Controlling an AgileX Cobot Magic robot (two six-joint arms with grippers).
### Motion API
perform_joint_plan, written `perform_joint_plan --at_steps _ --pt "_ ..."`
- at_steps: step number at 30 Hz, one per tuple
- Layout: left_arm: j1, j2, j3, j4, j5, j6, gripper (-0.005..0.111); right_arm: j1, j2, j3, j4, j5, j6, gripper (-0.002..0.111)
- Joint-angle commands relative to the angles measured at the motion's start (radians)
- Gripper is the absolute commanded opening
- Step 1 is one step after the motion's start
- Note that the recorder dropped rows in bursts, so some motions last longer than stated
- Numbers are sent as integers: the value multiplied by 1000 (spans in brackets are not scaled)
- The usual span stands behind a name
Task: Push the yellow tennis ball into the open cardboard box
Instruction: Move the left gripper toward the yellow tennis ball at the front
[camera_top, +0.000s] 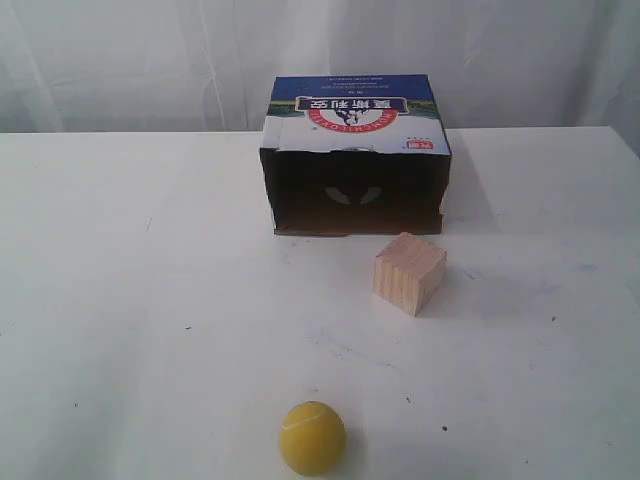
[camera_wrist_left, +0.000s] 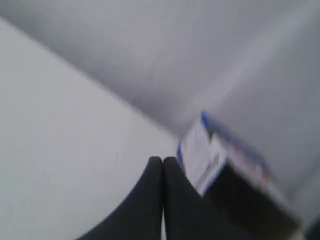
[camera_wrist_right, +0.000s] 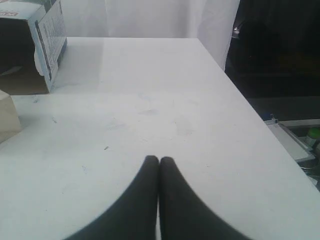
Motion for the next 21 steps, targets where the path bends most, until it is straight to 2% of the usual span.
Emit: perform_joint_plan --at_steps 1,2,4,6,10,11,12,14,16,18,21 --pt "1 -3 -78 -45 -510 -31 0 1 -4 5 1 -3 -3 0" --pt "1 14 -140 -43 -512 -31 0 1 -4 5 1 -3 -3 0" --pt "1 66 -238 11 -421 14 0 1 -4 5 1 -3 -3 0" --pt "1 170 -374 133 -219 97 0 1 -4 5 1 -3 -3 0" --pt "1 501 -662 327 445 128 0 1 -4 5 1 -3 -3 0" --pt "1 608 -743 337 682 165 0 1 -4 5 1 -3 -3 0" --pt "1 714 -787 317 831 216 0 1 -4 5 1 -3 -3 0" --pt "1 906 -864 207 1109 392 0 1 -4 5 1 -3 -3 0" --pt "1 1034 -884 -5 1254 593 0 1 -4 5 1 -3 -3 0" --pt "-16 1113 -871 -243 1312 786 0 1 -4 5 1 -3 -3 0" --pt "-84 1164 -810 -555 1258 1048 0 1 -4 5 1 -3 -3 0"
